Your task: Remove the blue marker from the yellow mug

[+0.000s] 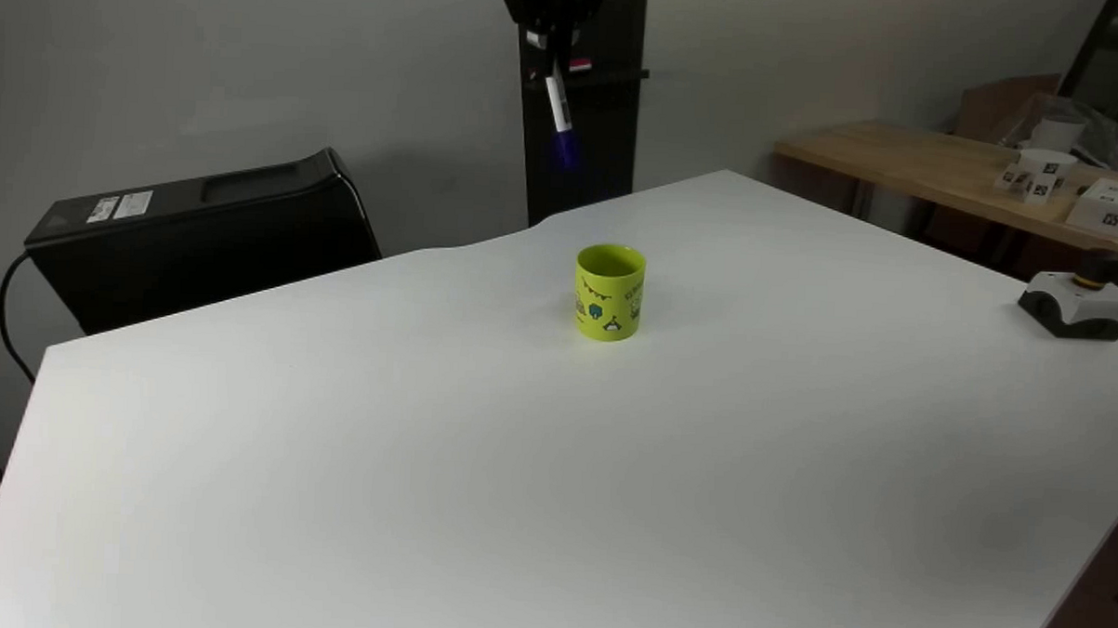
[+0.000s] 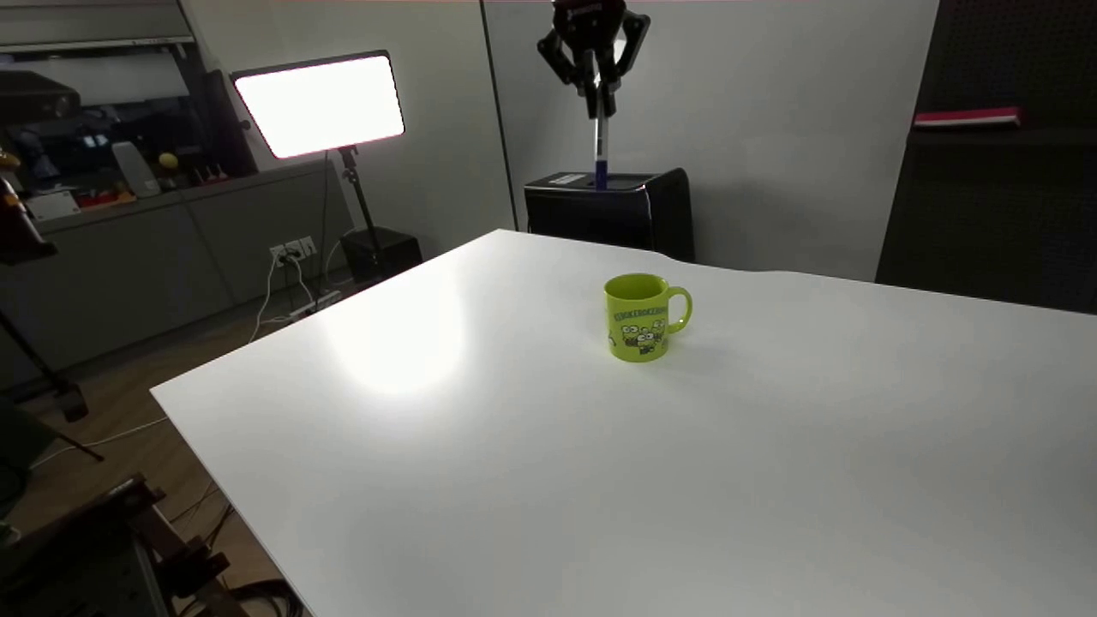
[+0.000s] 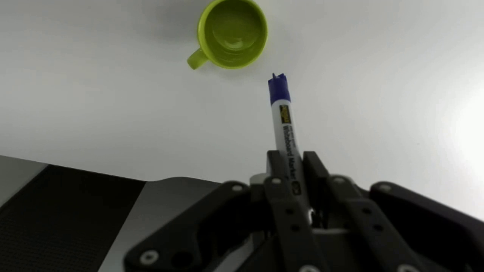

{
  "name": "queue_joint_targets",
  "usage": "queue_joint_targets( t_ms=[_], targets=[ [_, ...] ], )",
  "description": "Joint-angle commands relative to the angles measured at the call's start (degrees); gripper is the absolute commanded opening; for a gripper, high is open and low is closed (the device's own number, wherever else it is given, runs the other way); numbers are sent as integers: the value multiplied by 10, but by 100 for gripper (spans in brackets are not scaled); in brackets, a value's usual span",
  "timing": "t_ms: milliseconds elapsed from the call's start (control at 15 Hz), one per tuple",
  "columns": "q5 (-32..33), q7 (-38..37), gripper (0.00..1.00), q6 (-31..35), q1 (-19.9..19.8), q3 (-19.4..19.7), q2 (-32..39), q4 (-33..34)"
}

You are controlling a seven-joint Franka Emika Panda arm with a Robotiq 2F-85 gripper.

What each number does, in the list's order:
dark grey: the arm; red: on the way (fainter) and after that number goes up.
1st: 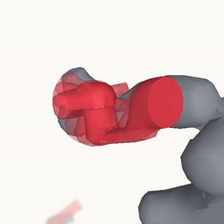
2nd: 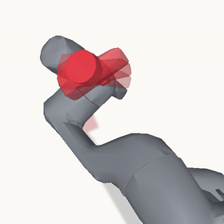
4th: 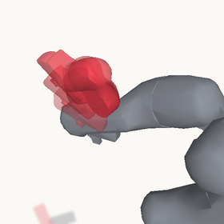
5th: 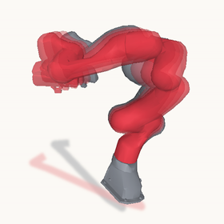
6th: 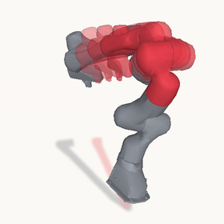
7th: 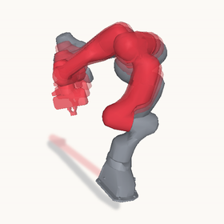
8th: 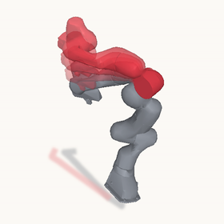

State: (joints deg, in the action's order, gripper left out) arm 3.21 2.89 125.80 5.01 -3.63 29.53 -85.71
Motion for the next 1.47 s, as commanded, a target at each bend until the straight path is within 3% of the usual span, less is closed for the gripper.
queue_joint_targets(
  t_ms=[0,267,533,1400],
  targets=[
    [-30,34,4,-27,10,-36,-24,-26],
    [-105,78,4,-93,1,-72,-10,-39],
    [-158,99,4,-160,-2,-75,10,-59],
    [-184,114,4,-146,2,-76,111,-108]
  ],
)
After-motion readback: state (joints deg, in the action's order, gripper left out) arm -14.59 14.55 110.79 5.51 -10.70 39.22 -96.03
